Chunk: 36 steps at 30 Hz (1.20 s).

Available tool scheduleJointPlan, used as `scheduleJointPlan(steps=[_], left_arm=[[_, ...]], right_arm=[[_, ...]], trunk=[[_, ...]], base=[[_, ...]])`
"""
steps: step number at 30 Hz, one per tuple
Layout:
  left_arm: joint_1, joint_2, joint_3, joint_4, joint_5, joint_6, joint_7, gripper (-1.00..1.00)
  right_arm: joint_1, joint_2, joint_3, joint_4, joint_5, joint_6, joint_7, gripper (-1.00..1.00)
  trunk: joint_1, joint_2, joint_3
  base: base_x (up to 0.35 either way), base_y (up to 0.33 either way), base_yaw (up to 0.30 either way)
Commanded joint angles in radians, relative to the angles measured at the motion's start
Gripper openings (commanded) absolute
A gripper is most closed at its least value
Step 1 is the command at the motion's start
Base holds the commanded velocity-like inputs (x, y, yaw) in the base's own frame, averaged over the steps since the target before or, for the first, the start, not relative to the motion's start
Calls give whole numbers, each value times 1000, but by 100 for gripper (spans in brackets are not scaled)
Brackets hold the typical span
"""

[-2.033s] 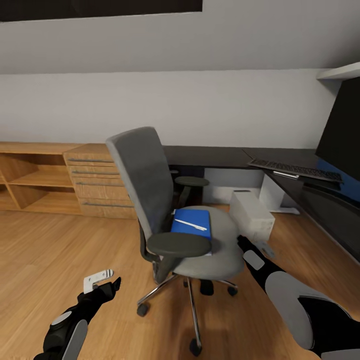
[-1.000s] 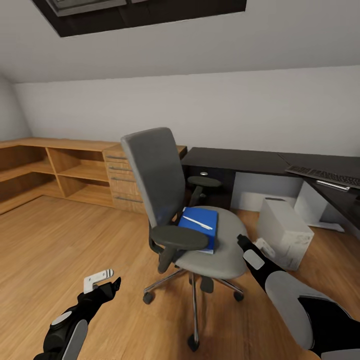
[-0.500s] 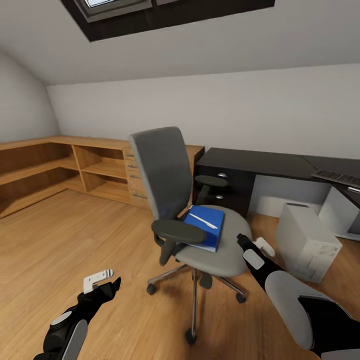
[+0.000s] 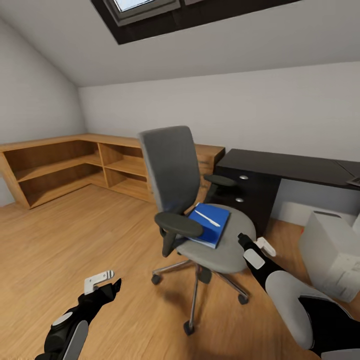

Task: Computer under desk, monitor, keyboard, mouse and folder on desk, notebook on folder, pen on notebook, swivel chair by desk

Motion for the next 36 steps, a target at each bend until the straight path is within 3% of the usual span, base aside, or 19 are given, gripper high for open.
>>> scheduleJointPlan(steps=[1,16,24,36], left_arm=[[-1,0,-1,-1,10,4,8,100],[-1,0,-1,0,10,4,8,100],[-1,0,-3,1,10,4,8,100],[-1,0,-3,0,10,4,8,100]], right_arm=[[0,1,8,-1,-19,12,2,100],[0,-2,7,-3,-19,13,3,100],[0,-2,8,-3,-19,12,2,100],[0,-2,8,-4,-19,12,1,100]], trunk=[[0,0,-1],[0,0,-2],[0,0,-2],[0,0,9]], base=[[147,0,209],[87,0,33],[317,0,17],[98,0,176]])
